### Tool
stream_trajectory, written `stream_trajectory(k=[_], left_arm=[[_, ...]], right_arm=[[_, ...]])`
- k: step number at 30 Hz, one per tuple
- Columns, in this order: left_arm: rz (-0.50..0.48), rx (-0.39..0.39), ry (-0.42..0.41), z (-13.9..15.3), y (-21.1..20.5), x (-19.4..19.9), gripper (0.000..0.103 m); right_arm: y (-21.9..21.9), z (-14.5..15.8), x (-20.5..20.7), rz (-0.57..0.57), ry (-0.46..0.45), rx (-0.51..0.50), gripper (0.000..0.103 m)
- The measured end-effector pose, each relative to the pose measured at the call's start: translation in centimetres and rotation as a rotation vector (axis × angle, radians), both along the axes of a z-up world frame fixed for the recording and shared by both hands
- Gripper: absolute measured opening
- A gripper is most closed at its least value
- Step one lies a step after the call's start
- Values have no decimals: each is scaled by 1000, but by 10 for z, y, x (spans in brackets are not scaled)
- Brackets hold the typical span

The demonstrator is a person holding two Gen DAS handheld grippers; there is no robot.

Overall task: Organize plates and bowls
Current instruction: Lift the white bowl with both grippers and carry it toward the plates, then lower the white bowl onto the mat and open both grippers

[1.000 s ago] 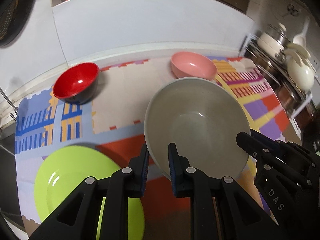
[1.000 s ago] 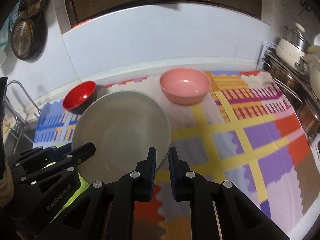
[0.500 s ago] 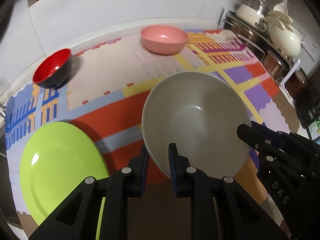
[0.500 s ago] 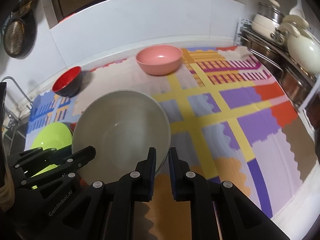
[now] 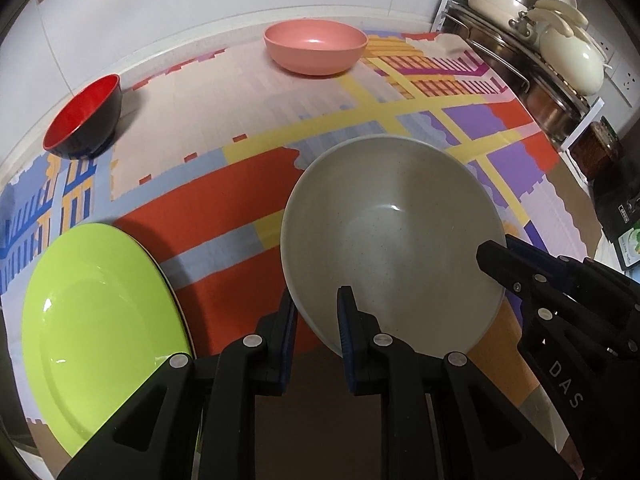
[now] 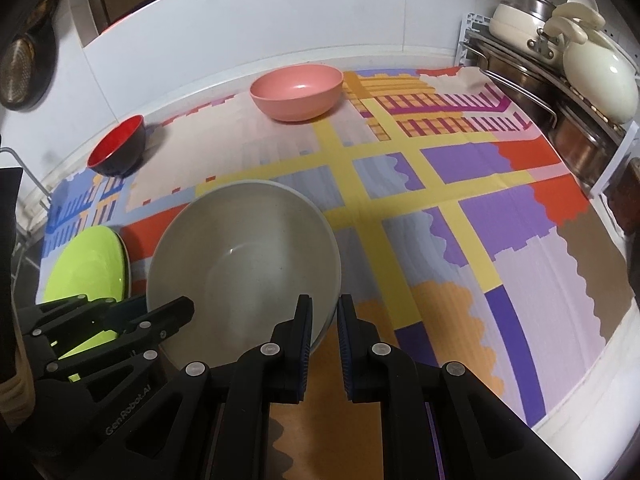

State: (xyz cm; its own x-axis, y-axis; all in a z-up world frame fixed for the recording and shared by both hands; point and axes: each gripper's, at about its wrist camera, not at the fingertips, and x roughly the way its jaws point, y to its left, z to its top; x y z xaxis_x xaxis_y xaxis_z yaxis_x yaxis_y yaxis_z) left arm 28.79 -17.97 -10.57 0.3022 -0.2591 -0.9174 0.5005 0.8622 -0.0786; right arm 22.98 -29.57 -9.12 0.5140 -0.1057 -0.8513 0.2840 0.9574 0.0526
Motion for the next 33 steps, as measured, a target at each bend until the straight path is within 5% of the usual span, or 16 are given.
stream_trajectory(k=[13,23,33], left_arm=[[-11,-23,16,0,0,4,22],[14,-30,7,6,7,8,36],[34,-45,-107,41,15,20,49]], right_arm=[[-7,-7,3,-7,9,49,17],[-7,-6,3,-10,13,29,31],[-13,14,6,-10,-39,10,38]])
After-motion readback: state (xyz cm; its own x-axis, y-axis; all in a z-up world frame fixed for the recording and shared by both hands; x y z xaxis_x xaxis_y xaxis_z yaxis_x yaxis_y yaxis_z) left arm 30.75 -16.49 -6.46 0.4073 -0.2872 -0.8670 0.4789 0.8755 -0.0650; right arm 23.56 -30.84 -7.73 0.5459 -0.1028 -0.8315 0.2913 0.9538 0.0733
